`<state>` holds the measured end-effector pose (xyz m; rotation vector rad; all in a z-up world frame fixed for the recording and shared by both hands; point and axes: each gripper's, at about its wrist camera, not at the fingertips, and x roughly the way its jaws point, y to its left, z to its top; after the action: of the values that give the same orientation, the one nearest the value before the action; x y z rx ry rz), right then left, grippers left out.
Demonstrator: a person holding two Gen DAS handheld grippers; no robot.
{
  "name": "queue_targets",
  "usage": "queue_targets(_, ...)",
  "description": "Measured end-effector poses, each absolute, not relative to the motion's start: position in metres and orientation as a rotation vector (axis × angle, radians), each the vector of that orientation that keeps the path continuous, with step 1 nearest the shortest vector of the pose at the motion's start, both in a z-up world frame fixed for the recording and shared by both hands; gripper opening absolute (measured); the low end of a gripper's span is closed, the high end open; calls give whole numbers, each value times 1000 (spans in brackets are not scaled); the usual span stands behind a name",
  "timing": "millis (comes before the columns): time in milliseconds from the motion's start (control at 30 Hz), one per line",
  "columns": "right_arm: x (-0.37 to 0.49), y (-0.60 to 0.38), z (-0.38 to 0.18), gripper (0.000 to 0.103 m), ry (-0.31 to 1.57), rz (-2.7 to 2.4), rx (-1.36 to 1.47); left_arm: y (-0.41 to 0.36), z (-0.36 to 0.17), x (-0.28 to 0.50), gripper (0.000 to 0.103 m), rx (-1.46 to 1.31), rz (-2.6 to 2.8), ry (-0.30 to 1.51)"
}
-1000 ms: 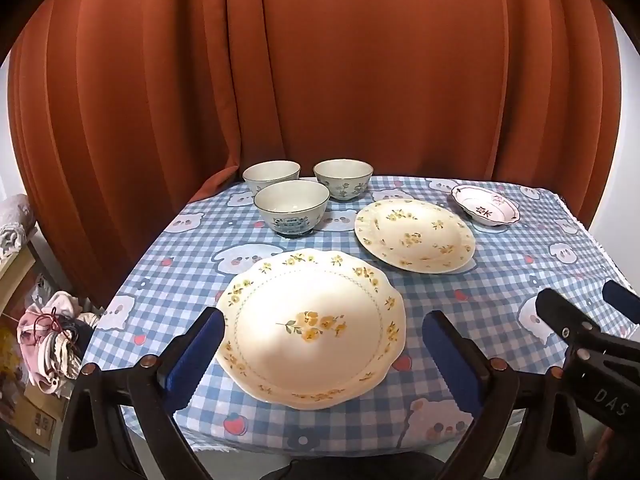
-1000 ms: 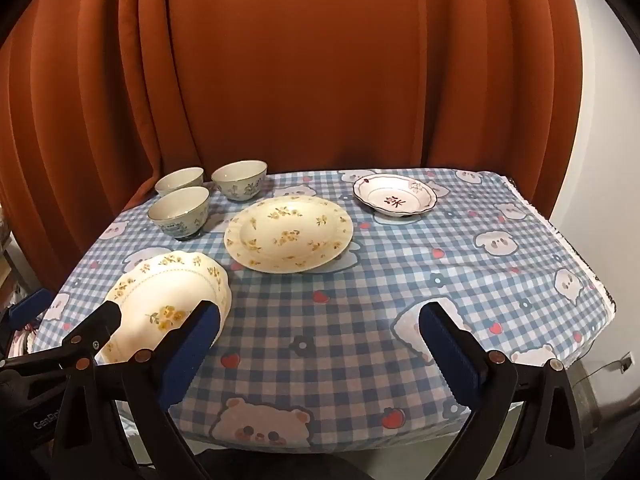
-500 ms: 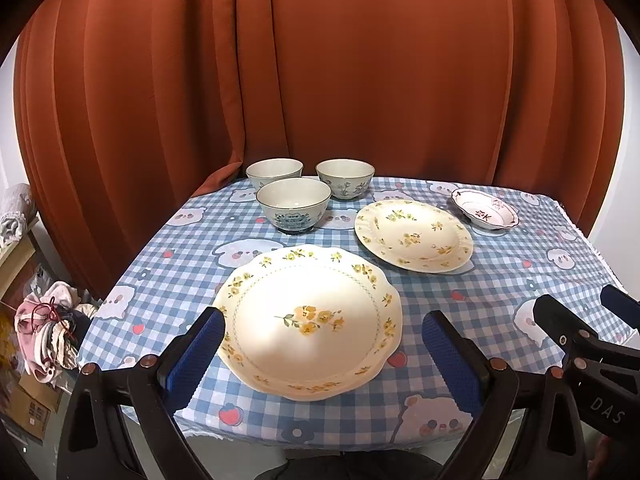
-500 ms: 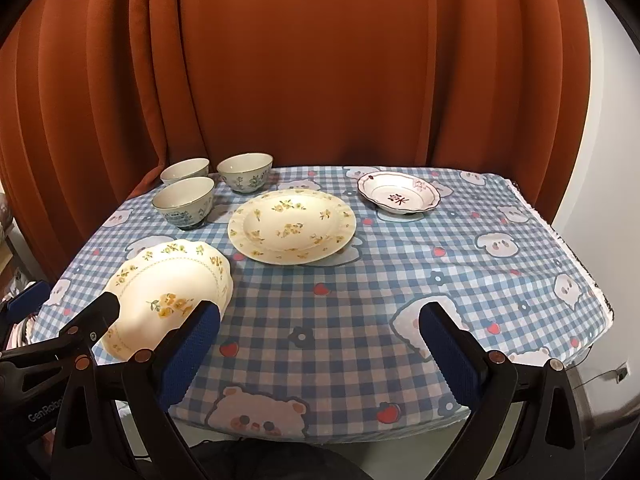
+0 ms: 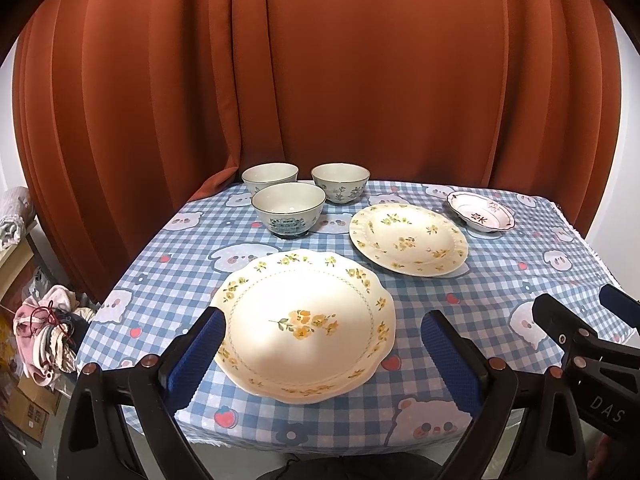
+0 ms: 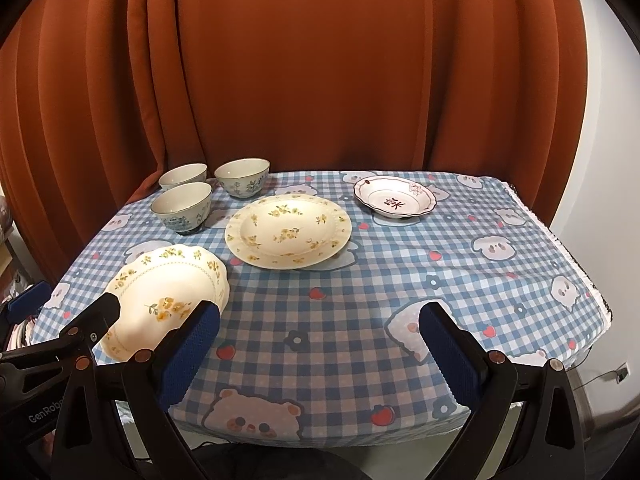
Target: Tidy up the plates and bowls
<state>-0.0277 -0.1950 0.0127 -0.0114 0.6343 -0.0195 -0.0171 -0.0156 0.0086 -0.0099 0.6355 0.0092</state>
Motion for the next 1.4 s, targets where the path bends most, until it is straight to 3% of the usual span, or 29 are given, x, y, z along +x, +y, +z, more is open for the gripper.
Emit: queue_targets(1400,-26,-197,9,101,639,-22,-9,-16,7,-18,99,-12,8,637)
